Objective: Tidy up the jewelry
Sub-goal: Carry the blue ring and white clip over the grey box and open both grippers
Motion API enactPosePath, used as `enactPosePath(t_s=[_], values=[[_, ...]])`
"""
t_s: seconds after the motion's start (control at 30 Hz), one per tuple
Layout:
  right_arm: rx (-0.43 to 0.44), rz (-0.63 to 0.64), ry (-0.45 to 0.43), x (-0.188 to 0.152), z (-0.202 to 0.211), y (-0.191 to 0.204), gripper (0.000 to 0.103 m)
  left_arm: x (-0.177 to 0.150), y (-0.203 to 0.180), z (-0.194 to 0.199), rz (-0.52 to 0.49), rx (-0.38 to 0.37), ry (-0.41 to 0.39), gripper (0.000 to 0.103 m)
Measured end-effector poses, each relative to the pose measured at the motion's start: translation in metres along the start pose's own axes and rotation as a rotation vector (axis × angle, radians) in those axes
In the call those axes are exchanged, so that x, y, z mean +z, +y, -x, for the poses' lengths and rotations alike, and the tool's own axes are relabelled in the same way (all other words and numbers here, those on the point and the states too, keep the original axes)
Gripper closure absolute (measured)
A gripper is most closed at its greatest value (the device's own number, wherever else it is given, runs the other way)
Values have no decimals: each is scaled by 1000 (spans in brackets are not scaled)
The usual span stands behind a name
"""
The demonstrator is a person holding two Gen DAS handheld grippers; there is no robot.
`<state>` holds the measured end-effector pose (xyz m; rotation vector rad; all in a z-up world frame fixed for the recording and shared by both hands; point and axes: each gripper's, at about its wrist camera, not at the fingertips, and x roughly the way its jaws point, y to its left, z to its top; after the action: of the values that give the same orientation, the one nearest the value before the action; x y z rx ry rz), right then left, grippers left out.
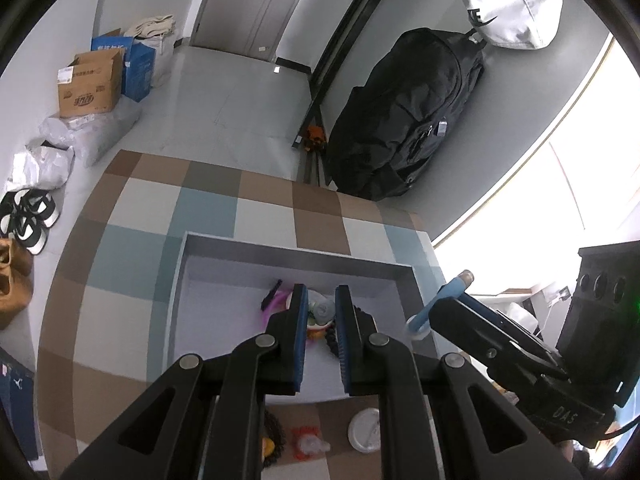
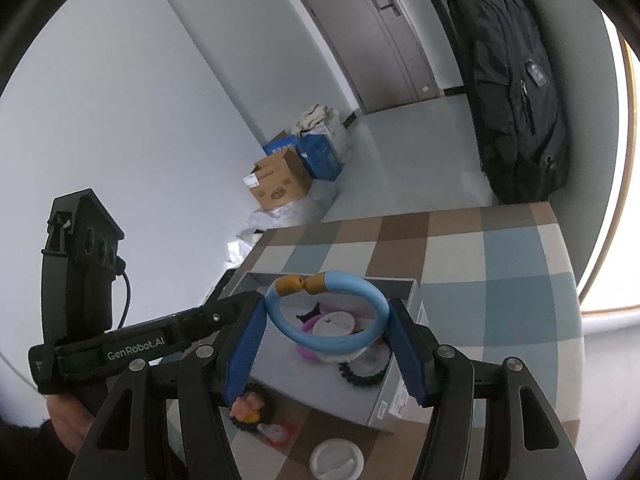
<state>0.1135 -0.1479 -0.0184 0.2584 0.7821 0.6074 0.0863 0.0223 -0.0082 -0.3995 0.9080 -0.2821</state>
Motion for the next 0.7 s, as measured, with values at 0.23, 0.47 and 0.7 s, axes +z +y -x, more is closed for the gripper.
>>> enactPosePath(t_s=[0.23,0.47,0.7], values=[[-6,-2,19,1,-10,-3,42,5,6,-9,13,-12,20,94],[5,-6,38,2,-17,-3,42,7,12,-17,38,-21,52,94],[0,2,55,4,-23,-3,37,9,15,-19,73,-92,52,93]])
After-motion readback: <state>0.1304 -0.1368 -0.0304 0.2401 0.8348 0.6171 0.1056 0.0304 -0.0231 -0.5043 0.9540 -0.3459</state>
